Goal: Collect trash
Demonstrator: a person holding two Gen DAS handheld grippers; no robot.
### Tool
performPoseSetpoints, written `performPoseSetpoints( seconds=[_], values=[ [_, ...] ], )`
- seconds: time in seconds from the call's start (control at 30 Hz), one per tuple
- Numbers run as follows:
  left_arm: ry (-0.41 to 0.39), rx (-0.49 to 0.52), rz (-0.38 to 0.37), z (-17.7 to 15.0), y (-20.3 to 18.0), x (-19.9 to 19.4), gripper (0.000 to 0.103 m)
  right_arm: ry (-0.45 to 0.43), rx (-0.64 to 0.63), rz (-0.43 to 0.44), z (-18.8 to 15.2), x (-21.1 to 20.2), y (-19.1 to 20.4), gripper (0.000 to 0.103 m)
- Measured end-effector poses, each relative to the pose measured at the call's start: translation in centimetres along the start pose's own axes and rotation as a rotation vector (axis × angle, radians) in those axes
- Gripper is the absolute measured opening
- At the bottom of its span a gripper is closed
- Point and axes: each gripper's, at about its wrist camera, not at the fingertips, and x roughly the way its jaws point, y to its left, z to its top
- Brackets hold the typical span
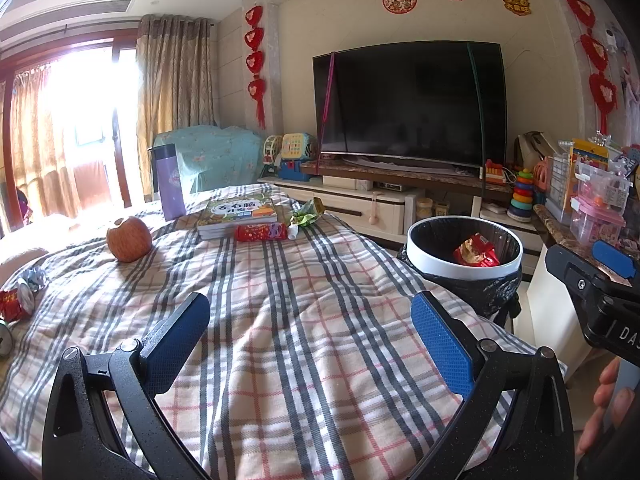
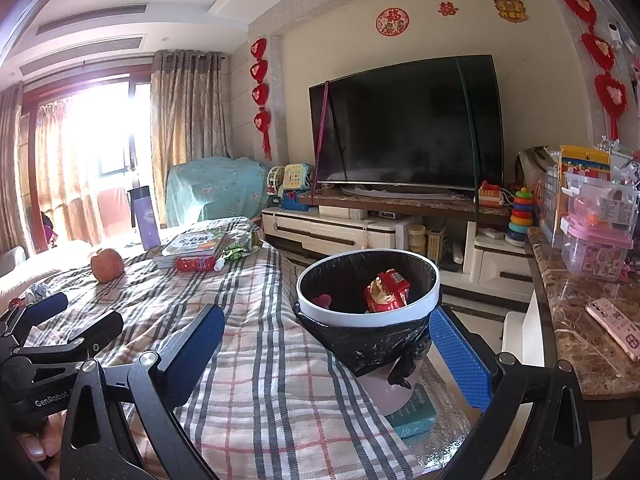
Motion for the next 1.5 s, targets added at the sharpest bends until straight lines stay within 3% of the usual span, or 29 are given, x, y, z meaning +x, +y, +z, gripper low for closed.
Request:
performPoseSetpoints(
  seconds=[1.5],
  values=[
    [0.006,0.003,-0.009,-0.31,-0.03,0.31,0.103,0.007,0.000,0.024,0.18,0.41,0.31,0.103]
  ],
)
